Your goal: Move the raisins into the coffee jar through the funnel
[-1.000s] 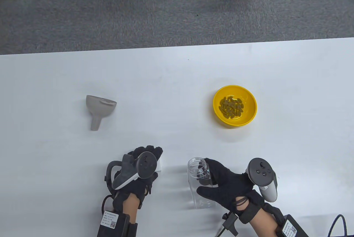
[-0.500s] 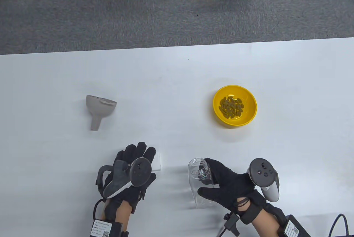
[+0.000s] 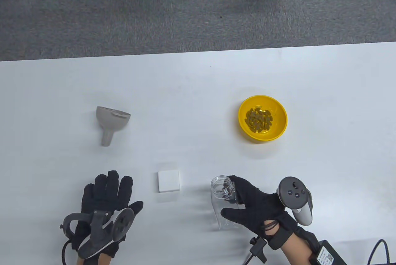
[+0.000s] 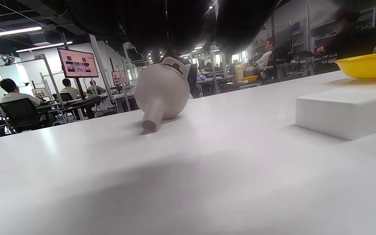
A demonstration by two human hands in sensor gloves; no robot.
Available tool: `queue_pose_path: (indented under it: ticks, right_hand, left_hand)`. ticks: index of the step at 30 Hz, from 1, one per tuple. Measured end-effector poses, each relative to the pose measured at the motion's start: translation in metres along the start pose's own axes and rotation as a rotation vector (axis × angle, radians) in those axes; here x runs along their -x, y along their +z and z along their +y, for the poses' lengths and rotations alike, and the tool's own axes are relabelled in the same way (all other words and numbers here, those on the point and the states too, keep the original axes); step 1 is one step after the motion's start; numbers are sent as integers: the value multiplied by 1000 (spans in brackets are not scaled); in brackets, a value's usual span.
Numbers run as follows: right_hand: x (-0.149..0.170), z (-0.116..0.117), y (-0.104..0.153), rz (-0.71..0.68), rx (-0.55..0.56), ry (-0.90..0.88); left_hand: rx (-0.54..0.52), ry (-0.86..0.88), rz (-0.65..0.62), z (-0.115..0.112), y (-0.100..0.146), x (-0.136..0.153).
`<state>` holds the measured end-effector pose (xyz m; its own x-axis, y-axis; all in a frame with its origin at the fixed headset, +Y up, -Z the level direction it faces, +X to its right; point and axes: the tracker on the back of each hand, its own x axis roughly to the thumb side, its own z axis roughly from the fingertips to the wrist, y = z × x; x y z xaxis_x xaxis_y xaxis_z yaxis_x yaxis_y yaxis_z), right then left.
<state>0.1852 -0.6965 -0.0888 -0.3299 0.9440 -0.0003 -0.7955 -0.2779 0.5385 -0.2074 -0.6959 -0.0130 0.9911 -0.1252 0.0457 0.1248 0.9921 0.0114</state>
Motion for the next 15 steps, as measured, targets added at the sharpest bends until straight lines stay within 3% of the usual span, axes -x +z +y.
queue_pose_path:
  ticks: [7, 15]
  right_hand:
    - [3, -1, -1, 10, 20, 17]
    - [6, -5, -2, 14, 55, 15]
  left_hand:
    - [-21, 24, -20, -21, 3, 0]
    - [16, 42, -81, -25, 2, -3]
